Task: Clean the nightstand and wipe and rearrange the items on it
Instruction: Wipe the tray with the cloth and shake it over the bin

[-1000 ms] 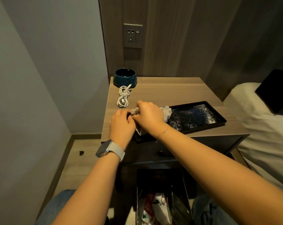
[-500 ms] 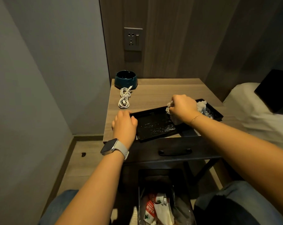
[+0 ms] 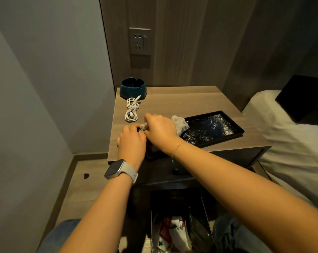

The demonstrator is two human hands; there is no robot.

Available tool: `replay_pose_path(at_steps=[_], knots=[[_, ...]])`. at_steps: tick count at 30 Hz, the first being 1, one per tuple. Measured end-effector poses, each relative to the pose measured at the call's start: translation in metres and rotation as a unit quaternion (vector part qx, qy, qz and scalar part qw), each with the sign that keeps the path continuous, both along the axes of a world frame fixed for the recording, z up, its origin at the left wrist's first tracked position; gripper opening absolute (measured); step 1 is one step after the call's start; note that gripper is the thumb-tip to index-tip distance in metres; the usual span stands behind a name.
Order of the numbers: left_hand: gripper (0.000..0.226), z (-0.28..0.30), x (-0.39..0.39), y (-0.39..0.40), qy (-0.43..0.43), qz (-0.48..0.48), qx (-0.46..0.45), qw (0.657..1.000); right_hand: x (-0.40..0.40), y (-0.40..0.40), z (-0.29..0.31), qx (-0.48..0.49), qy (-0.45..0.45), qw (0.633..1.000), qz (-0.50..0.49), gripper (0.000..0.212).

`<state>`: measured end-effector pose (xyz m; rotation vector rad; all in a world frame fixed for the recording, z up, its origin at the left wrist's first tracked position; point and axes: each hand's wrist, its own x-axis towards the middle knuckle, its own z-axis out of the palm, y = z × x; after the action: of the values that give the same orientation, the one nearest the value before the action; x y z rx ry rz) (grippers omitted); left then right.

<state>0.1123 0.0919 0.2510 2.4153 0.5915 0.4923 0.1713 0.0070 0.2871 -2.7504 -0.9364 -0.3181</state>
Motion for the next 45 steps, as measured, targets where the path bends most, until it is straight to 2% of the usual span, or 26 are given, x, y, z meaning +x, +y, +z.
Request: replay_pose_path(at_steps=[3, 9, 12, 14, 19, 24, 26, 29, 33, 36, 39, 43, 45], knots=[[0.031, 0.002, 0.001, 0.000, 0.009, -0.001, -0.012, 1.000, 0.014, -0.018, 0.001, -0.014, -0.009, 1.000, -0.007, 0.019], [0.032, 0.005, 0.000, -0.001, 0.001, -0.004, -0.023, 1.000, 0.071, -0.110, 0.009, -0.067, -0.023, 0.987, -0.143, 0.016], [0.031, 0.006, -0.001, -0.003, -0.001, -0.001, -0.023, 1.000, 0.085, -0.126, 0.020, -0.088, -0.008, 0.981, -0.174, 0.017], [0.031, 0.005, -0.002, -0.003, -0.006, 0.000, -0.026, 1.000, 0.083, -0.122, 0.027, -0.072, -0.008, 0.984, -0.165, 0.017], [0.031, 0.004, -0.002, -0.004, -0.014, 0.007, -0.028, 0.999, 0.042, -0.075, 0.045, 0.045, 0.006, 0.995, -0.090, 0.019], [0.029, 0.000, 0.000, -0.003, -0.019, 0.002, -0.007, 1.000, 0.000, -0.009, 0.023, 0.036, 0.071, 0.996, -0.041, 0.010], [0.028, -0.001, 0.000, -0.001, -0.033, 0.004, -0.014, 0.999, -0.010, 0.004, 0.011, 0.062, 0.088, 0.993, -0.048, 0.004], [0.028, -0.004, 0.003, 0.001, -0.040, 0.016, -0.020, 0.999, -0.017, 0.003, 0.001, 0.096, 0.103, 0.989, -0.033, 0.008], [0.029, -0.001, 0.005, 0.000, -0.026, 0.028, -0.032, 0.999, -0.015, -0.012, 0.001, 0.053, 0.149, 0.985, 0.068, 0.019], [0.032, 0.004, 0.003, -0.001, 0.006, 0.017, -0.012, 1.000, -0.003, -0.028, 0.015, 0.009, 0.249, 0.959, 0.136, 0.013], [0.033, 0.006, 0.002, 0.001, 0.020, 0.005, -0.007, 1.000, 0.011, -0.046, 0.034, -0.018, 0.344, 0.928, 0.143, 0.038], [0.032, 0.004, 0.002, 0.005, 0.001, -0.022, -0.038, 0.999, 0.019, -0.034, 0.032, 0.092, 0.252, 0.961, 0.064, 0.037], [0.033, 0.004, 0.000, 0.010, -0.013, -0.048, -0.069, 0.996, 0.013, -0.016, 0.019, 0.113, 0.213, 0.970, 0.032, 0.033]])
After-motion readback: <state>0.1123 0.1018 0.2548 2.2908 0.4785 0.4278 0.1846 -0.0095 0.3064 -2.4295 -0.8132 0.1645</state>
